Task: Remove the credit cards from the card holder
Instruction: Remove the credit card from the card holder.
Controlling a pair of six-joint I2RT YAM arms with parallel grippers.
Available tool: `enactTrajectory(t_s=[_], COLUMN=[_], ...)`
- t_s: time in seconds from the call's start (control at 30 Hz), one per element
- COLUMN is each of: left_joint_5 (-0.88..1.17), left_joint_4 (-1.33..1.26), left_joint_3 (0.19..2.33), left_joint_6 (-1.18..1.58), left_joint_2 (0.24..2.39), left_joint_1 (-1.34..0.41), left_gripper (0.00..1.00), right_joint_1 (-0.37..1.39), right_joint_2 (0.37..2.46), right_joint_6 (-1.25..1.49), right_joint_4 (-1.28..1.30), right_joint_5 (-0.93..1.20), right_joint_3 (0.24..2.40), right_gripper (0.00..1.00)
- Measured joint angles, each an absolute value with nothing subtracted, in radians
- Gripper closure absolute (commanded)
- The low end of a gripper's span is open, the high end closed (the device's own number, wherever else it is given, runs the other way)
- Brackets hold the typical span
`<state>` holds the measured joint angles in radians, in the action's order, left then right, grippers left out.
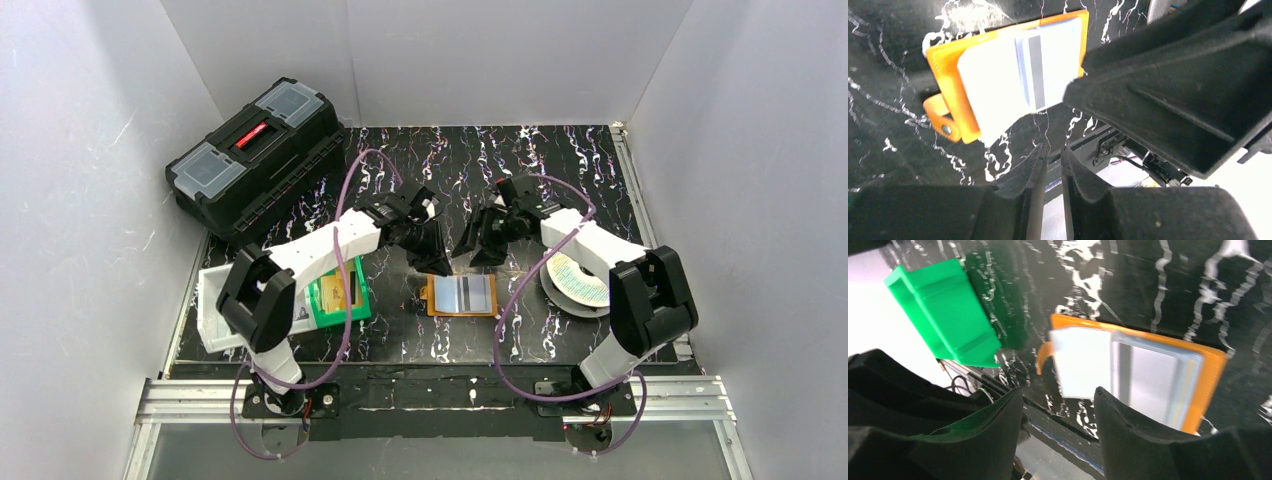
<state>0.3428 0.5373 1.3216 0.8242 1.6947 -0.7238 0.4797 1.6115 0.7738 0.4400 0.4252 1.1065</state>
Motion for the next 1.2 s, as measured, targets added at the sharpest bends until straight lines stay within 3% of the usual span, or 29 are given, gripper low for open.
enactTrajectory(t_s=[0.2, 0.4, 1.2], left_joint_5=[0.397, 0.440, 0.526], left_joint_4=[0.421, 0.304, 0.060], left_joint_3=[1.330, 1.277, 1.156], left_joint_6=[0.849, 0.875, 0.925], left_joint_2=[1.854, 1.915, 1.961], left_joint_1=[-0.724, -0.723, -0.719], left_gripper=[0.80, 0.80, 0.81], right_joint_1=[0.441, 0.442, 0.480], right_joint_2=[1.588, 1.584, 1.625], right_joint_6=[0.734, 0.696, 0.653], right_joint_4=[0.486, 0.511, 0.521], right_joint_5=[0.384, 0.349, 0.216], right_joint_3=[0.997, 0.953, 0.934], right_gripper=[0.61, 0.73, 0.79])
